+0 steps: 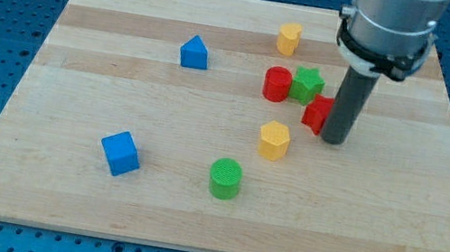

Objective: Push green circle in between the red blocks

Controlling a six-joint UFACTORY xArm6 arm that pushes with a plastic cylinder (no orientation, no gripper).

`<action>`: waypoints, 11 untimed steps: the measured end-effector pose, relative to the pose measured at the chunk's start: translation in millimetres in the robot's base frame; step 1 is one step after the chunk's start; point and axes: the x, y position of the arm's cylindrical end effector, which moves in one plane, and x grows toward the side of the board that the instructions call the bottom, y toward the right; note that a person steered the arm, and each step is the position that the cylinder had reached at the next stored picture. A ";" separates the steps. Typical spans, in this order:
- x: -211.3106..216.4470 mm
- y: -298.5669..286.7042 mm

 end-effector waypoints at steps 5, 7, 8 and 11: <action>72.7 43.5; 156.9 -75.5; 122.8 -131.8; 96.4 -193.5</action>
